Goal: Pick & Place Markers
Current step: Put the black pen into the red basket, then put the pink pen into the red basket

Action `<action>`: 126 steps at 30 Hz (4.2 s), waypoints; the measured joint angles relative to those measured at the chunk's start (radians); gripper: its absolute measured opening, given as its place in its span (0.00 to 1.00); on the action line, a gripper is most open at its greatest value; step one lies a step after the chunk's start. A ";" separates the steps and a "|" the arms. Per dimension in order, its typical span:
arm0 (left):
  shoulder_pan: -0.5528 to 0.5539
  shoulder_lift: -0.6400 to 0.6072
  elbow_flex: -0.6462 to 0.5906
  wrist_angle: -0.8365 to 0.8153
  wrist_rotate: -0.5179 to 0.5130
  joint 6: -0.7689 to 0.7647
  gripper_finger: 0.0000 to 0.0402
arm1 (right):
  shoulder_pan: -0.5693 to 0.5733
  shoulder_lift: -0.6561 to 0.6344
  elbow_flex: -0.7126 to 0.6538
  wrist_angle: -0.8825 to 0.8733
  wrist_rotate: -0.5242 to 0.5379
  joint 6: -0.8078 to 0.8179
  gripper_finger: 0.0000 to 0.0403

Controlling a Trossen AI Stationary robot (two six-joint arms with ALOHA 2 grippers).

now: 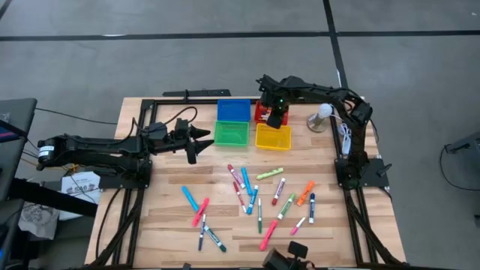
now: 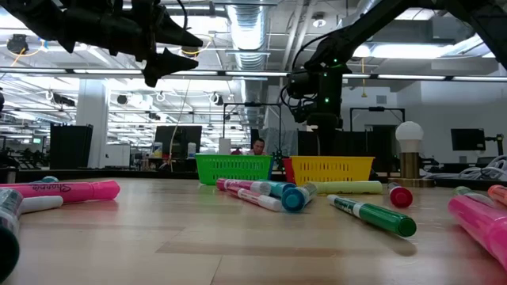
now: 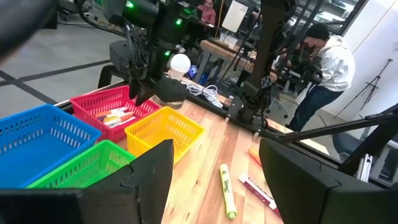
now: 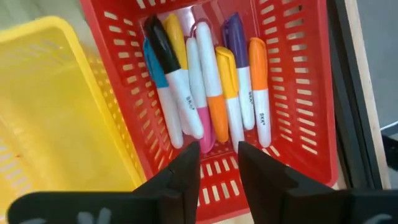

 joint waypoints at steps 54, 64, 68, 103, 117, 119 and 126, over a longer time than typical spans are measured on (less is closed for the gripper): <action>0.000 0.000 0.000 0.006 0.001 -0.016 0.59 | 1.200 -0.319 -0.177 -0.129 -0.284 0.422 0.19; 0.000 0.000 0.000 0.006 0.001 -0.016 0.59 | 1.226 -0.245 -0.177 -0.062 -0.289 0.460 0.28; 0.000 0.000 0.000 0.006 0.001 -0.015 0.59 | 1.236 -0.241 -0.177 -0.035 -0.287 0.470 0.40; 0.000 0.000 0.000 0.006 0.001 -0.016 0.59 | 1.306 -0.240 -0.590 0.382 -0.226 0.479 0.45; 0.000 0.000 0.000 0.006 0.001 -0.015 0.59 | 1.321 -0.248 -0.666 0.465 -0.103 0.498 0.25; 0.000 0.000 0.000 0.007 0.001 -0.016 0.59 | 1.320 -0.247 -0.666 0.465 -0.104 0.498 0.21; 0.000 0.000 0.000 0.006 0.001 -0.016 0.59 | 1.319 -0.246 -0.666 0.466 -0.105 0.498 0.08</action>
